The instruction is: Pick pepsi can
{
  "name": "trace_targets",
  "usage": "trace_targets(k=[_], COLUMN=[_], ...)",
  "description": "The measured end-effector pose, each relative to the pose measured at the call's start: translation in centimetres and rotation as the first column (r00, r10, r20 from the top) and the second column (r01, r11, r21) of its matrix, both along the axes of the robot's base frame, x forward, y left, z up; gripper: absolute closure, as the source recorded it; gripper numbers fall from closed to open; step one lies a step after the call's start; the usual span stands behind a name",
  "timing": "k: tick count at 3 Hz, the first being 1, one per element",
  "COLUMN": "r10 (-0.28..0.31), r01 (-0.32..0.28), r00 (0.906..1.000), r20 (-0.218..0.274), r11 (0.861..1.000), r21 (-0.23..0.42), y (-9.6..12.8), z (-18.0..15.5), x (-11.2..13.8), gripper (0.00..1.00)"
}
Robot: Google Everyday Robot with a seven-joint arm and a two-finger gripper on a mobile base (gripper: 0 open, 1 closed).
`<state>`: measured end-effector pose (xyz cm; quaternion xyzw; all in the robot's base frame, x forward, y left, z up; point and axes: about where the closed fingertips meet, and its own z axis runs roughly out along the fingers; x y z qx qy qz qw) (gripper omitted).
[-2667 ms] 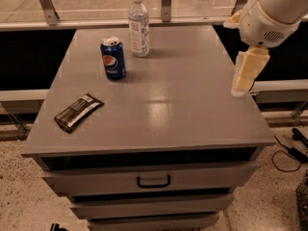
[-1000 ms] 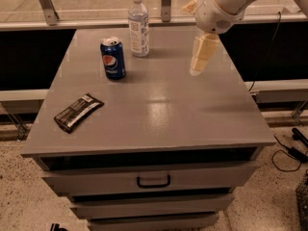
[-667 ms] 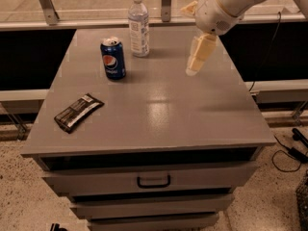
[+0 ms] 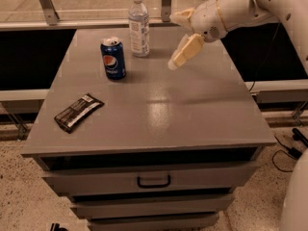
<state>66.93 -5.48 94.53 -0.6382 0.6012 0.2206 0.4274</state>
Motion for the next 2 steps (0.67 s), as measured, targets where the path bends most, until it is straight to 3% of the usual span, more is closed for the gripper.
trace_targets(k=[1,2], r10=[0.022,0.024], r01=[-0.018,-0.018], r00=[0.9993,0.9989], r20=[-0.029,-0.041], r11=[0.99,0.989], r21=[0.138,0.144], y=[2.08,2.36], z=[0.31,0.09], x=[1.13,1.13], gripper=[0.0,0.0])
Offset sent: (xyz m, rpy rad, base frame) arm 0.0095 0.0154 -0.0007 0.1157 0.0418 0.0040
